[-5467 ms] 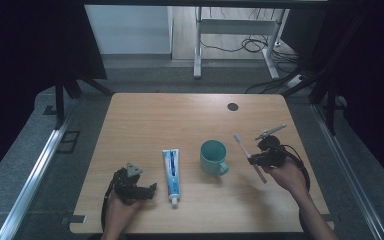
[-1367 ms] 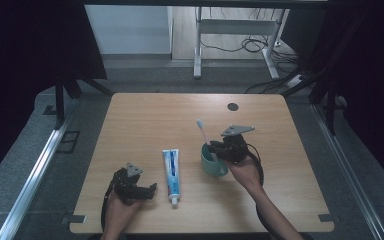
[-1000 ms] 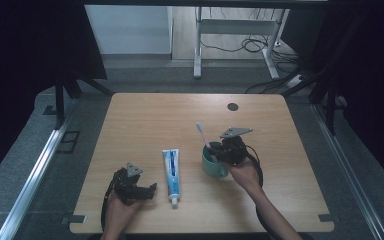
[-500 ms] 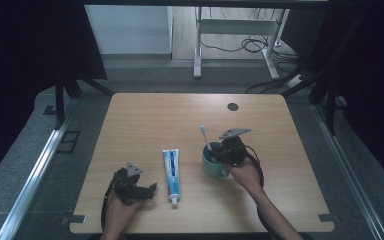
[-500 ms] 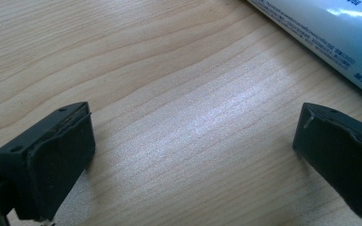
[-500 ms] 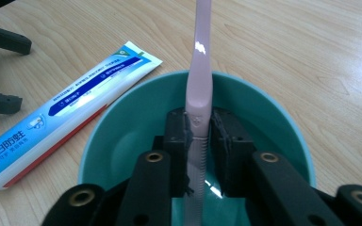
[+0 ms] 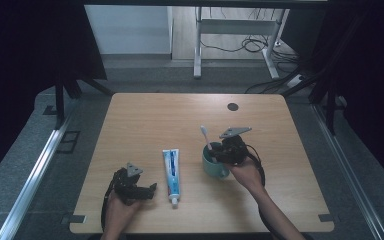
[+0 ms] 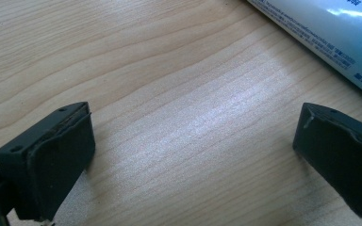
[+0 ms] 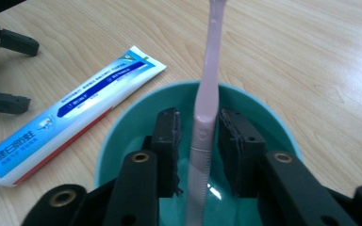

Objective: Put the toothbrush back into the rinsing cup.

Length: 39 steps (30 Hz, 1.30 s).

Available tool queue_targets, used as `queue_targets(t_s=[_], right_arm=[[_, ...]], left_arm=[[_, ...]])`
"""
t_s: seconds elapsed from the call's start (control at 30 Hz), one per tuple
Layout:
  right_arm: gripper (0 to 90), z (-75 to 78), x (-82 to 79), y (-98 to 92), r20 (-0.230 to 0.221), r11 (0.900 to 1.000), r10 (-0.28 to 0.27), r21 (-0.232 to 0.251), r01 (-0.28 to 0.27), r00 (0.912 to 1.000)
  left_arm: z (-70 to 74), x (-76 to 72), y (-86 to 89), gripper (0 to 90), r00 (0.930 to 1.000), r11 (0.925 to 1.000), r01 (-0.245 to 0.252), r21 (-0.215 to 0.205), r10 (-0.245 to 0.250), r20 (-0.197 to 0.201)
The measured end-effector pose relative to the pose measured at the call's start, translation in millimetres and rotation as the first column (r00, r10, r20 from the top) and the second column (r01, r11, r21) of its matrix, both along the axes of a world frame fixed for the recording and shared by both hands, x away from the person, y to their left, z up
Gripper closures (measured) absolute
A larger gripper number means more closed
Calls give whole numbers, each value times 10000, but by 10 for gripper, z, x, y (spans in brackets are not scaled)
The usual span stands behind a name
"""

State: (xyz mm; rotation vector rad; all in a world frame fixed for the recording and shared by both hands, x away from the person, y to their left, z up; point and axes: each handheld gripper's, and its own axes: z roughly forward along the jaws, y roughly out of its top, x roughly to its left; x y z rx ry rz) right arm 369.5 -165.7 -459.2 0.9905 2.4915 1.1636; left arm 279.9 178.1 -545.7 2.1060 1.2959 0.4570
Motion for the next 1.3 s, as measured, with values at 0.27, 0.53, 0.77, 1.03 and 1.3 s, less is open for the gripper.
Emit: queue_targets(t_s=[0.27,0.53,0.77,1.03,1.3], right_arm=[[513,108,-60,24,235,9991,390,-172,-386,9990],[366,182,-106,17,501,9976,554,-440,-532,9972],[294,227,-128,-37,556,9983,506,-324,-489,9972],[215,286,-172,-146,726,9989,460,-121,-453,9963],[138,300,-228,-271,891,9993,320,-241,-300,9955]], left_arm=[[0,1,1,0,10000,10000,19,6,-19,4],[-2,1,-3,0,10000,10000,-20,-36,20,27],[-2,1,-2,0,10000,10000,-17,-33,17,25],[0,1,1,0,10000,10000,19,7,-19,5],[-3,1,-3,0,10000,10000,-22,-39,22,27]])
